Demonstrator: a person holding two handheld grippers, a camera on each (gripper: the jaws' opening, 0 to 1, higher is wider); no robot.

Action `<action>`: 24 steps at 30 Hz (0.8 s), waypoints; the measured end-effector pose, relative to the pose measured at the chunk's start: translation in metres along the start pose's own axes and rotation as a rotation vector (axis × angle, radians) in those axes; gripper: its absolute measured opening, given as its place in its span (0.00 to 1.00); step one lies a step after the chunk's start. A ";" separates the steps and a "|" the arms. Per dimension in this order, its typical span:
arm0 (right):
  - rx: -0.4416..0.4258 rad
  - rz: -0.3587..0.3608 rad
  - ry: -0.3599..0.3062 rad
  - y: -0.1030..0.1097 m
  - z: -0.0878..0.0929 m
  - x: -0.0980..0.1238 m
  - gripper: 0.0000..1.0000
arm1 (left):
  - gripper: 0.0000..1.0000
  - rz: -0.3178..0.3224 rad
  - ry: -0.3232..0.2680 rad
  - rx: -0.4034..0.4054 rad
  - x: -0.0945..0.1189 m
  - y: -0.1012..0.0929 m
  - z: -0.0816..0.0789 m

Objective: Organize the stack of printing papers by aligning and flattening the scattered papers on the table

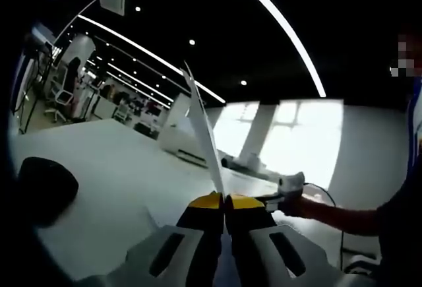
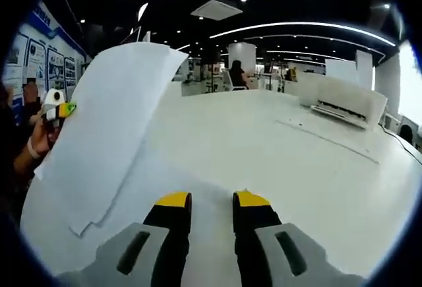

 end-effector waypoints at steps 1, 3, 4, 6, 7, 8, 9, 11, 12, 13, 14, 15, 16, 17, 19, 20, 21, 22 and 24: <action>-0.003 -0.005 0.003 0.002 -0.001 0.000 0.18 | 0.07 0.000 0.000 0.000 0.000 0.000 0.000; -0.006 -0.006 0.012 0.000 -0.002 -0.002 0.18 | 0.07 0.000 0.000 -0.001 0.000 -0.001 0.000; -0.006 -0.004 0.015 0.000 -0.002 -0.003 0.16 | 0.07 0.001 -0.001 -0.001 0.000 -0.001 0.000; -0.005 -0.011 0.021 -0.002 -0.003 -0.004 0.11 | 0.07 0.000 -0.001 -0.001 0.000 -0.001 0.000; -0.001 -0.004 0.024 -0.003 -0.002 -0.005 0.10 | 0.07 0.001 -0.001 -0.001 0.000 -0.001 0.000; -0.005 -0.005 0.021 -0.005 -0.002 -0.006 0.09 | 0.07 0.000 -0.002 -0.001 0.000 -0.001 0.000; -0.006 -0.006 0.018 -0.006 -0.001 -0.006 0.09 | 0.07 0.000 -0.002 -0.001 0.000 -0.001 0.000; 0.003 0.010 0.018 -0.007 -0.001 -0.005 0.00 | 0.07 0.001 -0.001 0.000 0.000 -0.001 0.000; 0.020 0.011 0.022 -0.006 -0.001 -0.004 0.00 | 0.07 0.000 -0.001 0.000 0.000 -0.001 0.000; 0.009 0.011 0.019 -0.005 -0.001 -0.004 0.00 | 0.07 0.001 -0.001 0.000 0.000 -0.001 0.000; 0.005 0.011 0.019 -0.004 -0.001 -0.003 0.00 | 0.07 0.001 -0.001 0.000 0.000 0.000 0.000; 0.008 0.011 0.016 -0.003 -0.002 -0.003 0.00 | 0.07 0.001 -0.001 0.000 0.000 0.000 0.000; 0.016 0.012 0.017 -0.002 -0.002 -0.002 0.00 | 0.07 0.001 -0.001 0.001 0.000 0.000 0.000; 0.024 0.013 0.018 -0.001 -0.003 -0.002 0.00 | 0.07 0.001 -0.002 0.001 0.000 0.000 0.000; 0.040 0.015 0.021 0.001 -0.005 0.000 0.00 | 0.07 0.001 -0.002 0.002 -0.001 0.000 0.000; 0.042 0.018 0.019 0.001 -0.007 0.002 0.00 | 0.07 0.000 -0.002 0.003 -0.001 0.000 0.000; 0.039 0.020 0.011 -0.002 -0.009 0.005 0.00 | 0.07 0.000 -0.002 0.004 -0.001 0.000 0.000; 0.044 0.026 0.002 -0.003 -0.012 0.009 0.00 | 0.07 0.000 -0.002 0.004 -0.001 0.000 0.000; 0.092 0.056 -0.010 -0.006 -0.022 0.021 0.00 | 0.07 0.000 -0.002 0.004 -0.001 0.001 0.000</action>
Point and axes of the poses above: the point that each gripper's makers call its tool centre point, and the gripper's own axes: x roughly backward along the fingers, y roughly to its left, z roughly out of its underside, the point moved 9 cm from there along x, roughly backward along the fingers, and after that the axes turned 15 degrees about x, right-handed, at the moved point
